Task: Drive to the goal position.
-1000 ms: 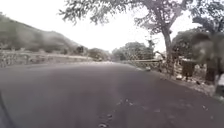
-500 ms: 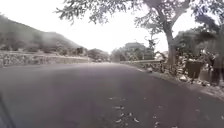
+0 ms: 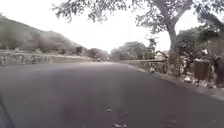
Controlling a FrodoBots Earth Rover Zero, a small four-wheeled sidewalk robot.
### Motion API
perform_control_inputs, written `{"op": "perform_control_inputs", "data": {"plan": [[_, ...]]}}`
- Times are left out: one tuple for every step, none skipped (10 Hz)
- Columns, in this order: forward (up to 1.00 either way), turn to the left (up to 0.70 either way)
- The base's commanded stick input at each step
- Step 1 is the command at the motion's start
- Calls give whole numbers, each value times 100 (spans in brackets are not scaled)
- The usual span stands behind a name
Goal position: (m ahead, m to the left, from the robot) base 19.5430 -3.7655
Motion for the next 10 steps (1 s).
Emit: {"op": "perform_control_inputs", "data": {"plan": [[70,0],[70,0],[70,0],[70,0],[70,0],[70,0],[70,0],[70,0],[70,0],[70,0]]}}
